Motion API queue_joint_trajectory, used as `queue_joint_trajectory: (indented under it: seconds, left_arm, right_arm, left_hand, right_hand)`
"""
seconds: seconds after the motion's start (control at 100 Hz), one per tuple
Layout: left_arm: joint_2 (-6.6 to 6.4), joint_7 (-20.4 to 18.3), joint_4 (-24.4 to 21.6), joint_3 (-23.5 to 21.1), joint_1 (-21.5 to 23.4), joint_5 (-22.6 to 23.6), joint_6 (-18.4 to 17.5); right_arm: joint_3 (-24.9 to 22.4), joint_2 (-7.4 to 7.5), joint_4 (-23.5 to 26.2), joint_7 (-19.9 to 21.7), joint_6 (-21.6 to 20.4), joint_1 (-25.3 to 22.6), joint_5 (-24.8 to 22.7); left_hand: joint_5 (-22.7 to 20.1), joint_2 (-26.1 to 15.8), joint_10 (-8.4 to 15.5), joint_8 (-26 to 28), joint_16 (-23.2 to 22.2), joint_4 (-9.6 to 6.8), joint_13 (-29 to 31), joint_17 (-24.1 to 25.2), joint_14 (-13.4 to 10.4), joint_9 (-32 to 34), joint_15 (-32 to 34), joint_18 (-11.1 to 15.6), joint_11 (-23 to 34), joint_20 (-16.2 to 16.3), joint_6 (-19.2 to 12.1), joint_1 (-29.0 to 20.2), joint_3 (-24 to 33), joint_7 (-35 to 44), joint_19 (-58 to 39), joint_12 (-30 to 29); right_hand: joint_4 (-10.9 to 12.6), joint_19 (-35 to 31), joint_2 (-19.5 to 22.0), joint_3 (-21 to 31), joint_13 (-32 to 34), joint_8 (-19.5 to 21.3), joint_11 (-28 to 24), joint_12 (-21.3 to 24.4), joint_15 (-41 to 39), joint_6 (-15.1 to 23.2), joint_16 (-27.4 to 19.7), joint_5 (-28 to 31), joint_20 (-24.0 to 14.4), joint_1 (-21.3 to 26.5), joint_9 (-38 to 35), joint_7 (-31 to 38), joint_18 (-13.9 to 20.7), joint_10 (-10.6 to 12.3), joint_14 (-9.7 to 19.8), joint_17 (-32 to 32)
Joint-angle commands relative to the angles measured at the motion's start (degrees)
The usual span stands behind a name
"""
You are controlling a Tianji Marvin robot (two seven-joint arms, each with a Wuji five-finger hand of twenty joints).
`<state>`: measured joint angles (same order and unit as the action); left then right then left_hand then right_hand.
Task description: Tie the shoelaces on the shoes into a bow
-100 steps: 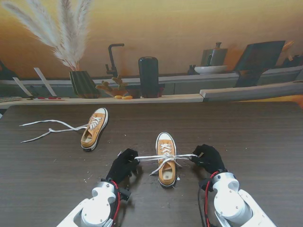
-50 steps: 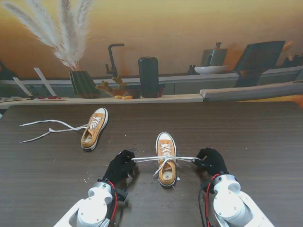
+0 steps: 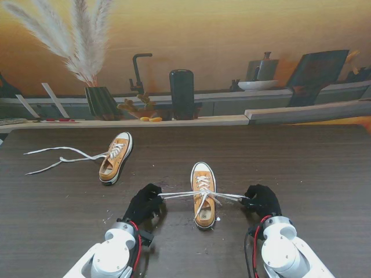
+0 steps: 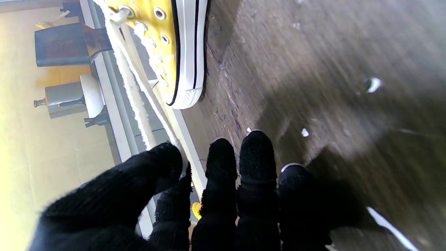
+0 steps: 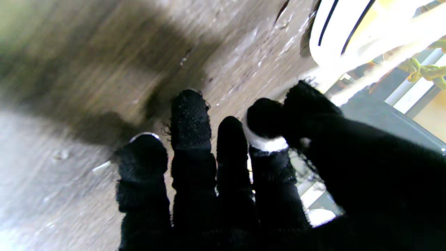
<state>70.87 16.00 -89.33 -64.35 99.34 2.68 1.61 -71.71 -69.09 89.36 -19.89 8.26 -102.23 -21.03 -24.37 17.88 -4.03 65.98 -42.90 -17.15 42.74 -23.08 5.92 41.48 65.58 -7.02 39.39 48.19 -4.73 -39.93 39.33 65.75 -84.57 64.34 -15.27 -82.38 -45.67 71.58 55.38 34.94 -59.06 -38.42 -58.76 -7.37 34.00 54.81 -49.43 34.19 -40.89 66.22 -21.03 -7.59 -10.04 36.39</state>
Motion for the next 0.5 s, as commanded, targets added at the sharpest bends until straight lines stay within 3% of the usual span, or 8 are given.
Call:
queue_joint_trajectory:
  seconds: [0.0, 0.05, 0.12, 0.21, 0.28, 0.34, 0.43, 0.49]
  left_arm:
    - [-0.35, -0.66, 0.96, 0.17, 0.22, 0.81, -0.72]
    - [-0.49, -0.69, 1.41, 0.33, 0.05, 1.67, -2.08]
    - [-0.44, -0.34, 1.53, 0.54, -0.03, 1.81, -3.15]
    - [-0.33, 0.49, 1.50, 0.65, 0.02, 2.22, -4.09]
    - [-0.27, 0.86, 1.08, 0.42, 0.37, 2.02, -4.98]
    - [-0.21, 1.71, 0.53, 0.07, 0.85, 2.37, -5.99]
    - [-0.25, 3.21, -0.54, -0.82, 1.70, 4.50, -7.43]
    - [-0.36, 3.64, -1.79, -1.74, 2.61, 5.28, -8.15]
  right_arm:
    - [-0.11, -0.10, -0.31, 0.13, -0.54, -0.26, 0.18]
    - [-0.01, -0.18, -0.70, -1.01, -1.52, -0.20, -0.61]
    - [0.16, -0.36, -1.17, -2.96, -2.91, -0.08, -1.90]
    - [0.11, -0.42, -1.12, -4.37, -4.41, -0.28, -3.07]
    - [-0.03, -0.32, -0.76, -5.46, -4.97, -0.65, -4.98]
    - [-0.23, -0.26, -0.21, -6.59, -5.31, -1.10, -6.66]
    - [-0.61, -0.14, 1.16, -7.69, -5.79, -1.94, -8.58]
    - [-0.87, 0.09, 2.29, -7.70, -5.87, -2.54, -9.88]
  left_hand:
    - [-0.73, -3.80, 0.13, 0.43, -1.69, -1.73, -1.21, 1.85, -0.29, -1.74, -0.85, -7.41, -1.37, 0.19, -1.84, -1.85, -2.03, 0.80, 2.50, -1.14]
    - [-0.15, -2.71, 1.00, -2.06, -1.62, 0.68, -1.99, 2.75, -0.12, -2.28, -1.87, -6.81, -4.46, 0.20, -2.80, -3.83, -3.86, -2.13, 3.12, -2.35]
    - [-0.75, 0.04, 0.85, -9.43, -1.67, 7.75, -2.30, 3.29, 0.57, -1.70, -2.96, -6.94, -8.75, 0.23, -2.54, -7.15, -4.46, -6.09, 3.66, -3.46]
    - [1.12, 2.64, 0.71, -21.08, -1.59, 11.86, -2.92, 3.78, 0.49, -4.35, -3.93, -6.34, -9.12, -0.10, -0.38, -6.67, -5.97, -15.16, 4.08, -8.95]
    - [1.55, 0.09, 0.85, -28.16, -1.78, 9.98, -3.58, 4.35, 0.56, -7.10, -4.76, -6.28, -7.23, -0.30, 2.02, -3.78, -9.79, -25.33, 4.46, -20.41]
    - [1.84, -3.58, 0.95, -33.14, -1.70, 7.76, -4.42, 4.60, 0.33, -8.44, -5.61, -5.95, -7.60, -0.36, 3.70, -1.10, -13.40, -32.33, 4.60, -22.39]
    - [4.48, -2.96, 1.53, -40.19, -0.78, 6.86, -7.50, 7.16, -0.02, -11.68, -10.04, -5.39, -10.56, -1.03, 4.97, -0.24, -16.49, -40.64, 6.45, -24.79]
    - [6.48, -2.30, 0.91, -43.66, 0.54, 7.34, -11.42, 10.71, 0.11, -15.21, -15.74, -5.38, -13.47, -2.11, 5.33, -0.09, -17.93, -44.44, 9.68, -27.15]
  right_hand:
    - [0.18, -1.08, -0.97, 4.01, 2.03, -0.94, -1.22, 0.53, -0.17, 1.66, -0.81, 1.69, 0.37, 0.97, -1.07, 1.77, -1.55, -0.71, -0.29, 0.53]
    - [0.67, -1.28, -1.66, 4.16, 2.27, -1.47, -1.17, 0.59, -0.20, 5.86, -0.87, 2.12, 0.46, -1.53, -1.67, 1.37, -1.98, -0.29, -0.68, 0.58]
    - [1.17, -1.32, -2.06, 4.35, 2.28, -2.04, -1.00, 0.49, -0.06, 9.09, -0.94, 1.74, 0.57, -3.70, -2.08, 0.80, -2.62, -0.01, -1.39, 0.32]
    - [1.61, -1.60, 0.16, 1.57, 1.07, -3.55, -0.55, -0.04, 0.10, 9.61, -0.72, -3.28, 0.26, -6.31, -1.01, -2.89, -2.87, 0.45, -1.95, -1.21]
    - [1.31, -1.65, -0.69, -0.44, 0.05, -5.61, -0.12, -0.27, 0.18, 8.35, -0.59, -8.23, 0.11, -7.39, 0.88, -6.42, -2.62, 0.76, -1.75, -2.04]
    - [1.98, -1.56, -0.23, -0.95, -0.84, -7.22, 0.62, 0.11, 0.08, 6.34, -0.44, -10.05, 0.08, -8.76, 2.56, -11.17, -2.21, 0.69, -1.46, -2.70]
    - [9.28, -0.28, 3.87, -1.69, -3.37, -2.98, 2.81, 2.92, 0.81, 3.30, -0.41, -11.47, -0.06, -12.00, 5.74, -24.51, -2.03, -0.02, -1.45, -5.08]
    - [9.59, 1.77, 4.24, -2.70, -5.83, -4.37, 4.49, 4.24, 2.35, 2.18, -0.81, -14.53, 0.45, -12.77, 7.87, -29.77, -1.90, -0.30, -1.58, -7.58]
